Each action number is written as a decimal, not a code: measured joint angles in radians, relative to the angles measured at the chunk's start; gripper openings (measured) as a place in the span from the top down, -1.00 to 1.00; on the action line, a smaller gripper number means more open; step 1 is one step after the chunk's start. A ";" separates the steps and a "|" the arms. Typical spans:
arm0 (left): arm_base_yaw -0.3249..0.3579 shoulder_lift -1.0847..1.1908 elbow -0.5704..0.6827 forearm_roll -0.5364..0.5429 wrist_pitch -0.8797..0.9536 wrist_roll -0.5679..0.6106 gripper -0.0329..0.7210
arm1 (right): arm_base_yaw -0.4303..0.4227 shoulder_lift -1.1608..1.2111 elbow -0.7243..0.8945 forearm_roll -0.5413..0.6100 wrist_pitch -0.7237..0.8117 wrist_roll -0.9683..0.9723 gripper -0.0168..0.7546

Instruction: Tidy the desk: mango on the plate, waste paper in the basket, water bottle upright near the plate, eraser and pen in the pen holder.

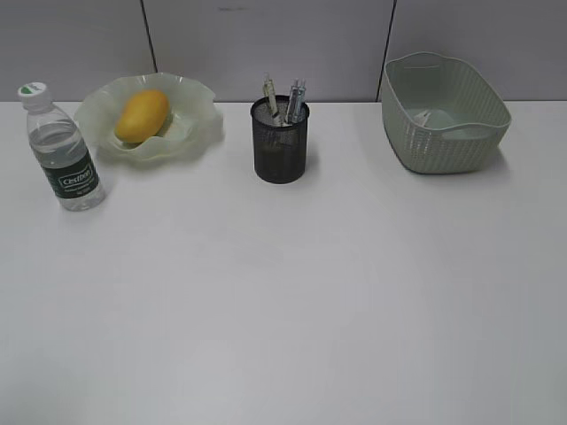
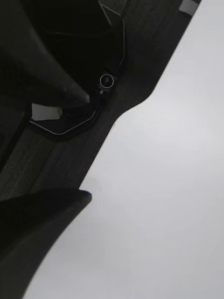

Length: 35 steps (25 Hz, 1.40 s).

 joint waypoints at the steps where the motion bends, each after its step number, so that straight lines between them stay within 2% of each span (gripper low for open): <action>1: 0.031 -0.007 0.000 0.000 0.000 0.000 -0.42 | -0.008 -0.020 0.000 0.005 0.001 0.000 -0.20; 5: 0.171 -0.049 0.000 0.000 -0.001 0.000 -0.42 | -0.085 -0.118 0.000 0.014 0.001 0.000 -0.20; 9: 0.294 -0.108 0.000 0.000 -0.001 0.000 -0.42 | -0.215 -0.241 0.000 0.015 0.001 0.000 -0.20; 13: 0.381 -0.169 0.000 0.000 -0.001 0.000 -0.42 | -0.336 -0.384 0.000 0.015 0.002 0.000 -0.20; 16: 0.432 -0.196 0.000 0.000 -0.001 0.000 -0.42 | -0.387 -0.470 0.000 0.015 0.002 0.000 -0.20; 22: 0.485 -0.235 0.000 0.000 -0.001 0.000 -0.42 | -0.397 -0.564 0.002 0.015 0.003 0.000 -0.20; 29: 0.486 -0.357 0.000 0.001 -0.001 0.000 -0.42 | -0.397 -0.595 0.003 0.016 0.003 0.000 -0.20; 35: 0.486 -0.371 0.002 0.002 -0.001 0.000 -0.42 | -0.399 -0.595 0.004 0.017 0.003 0.000 -0.20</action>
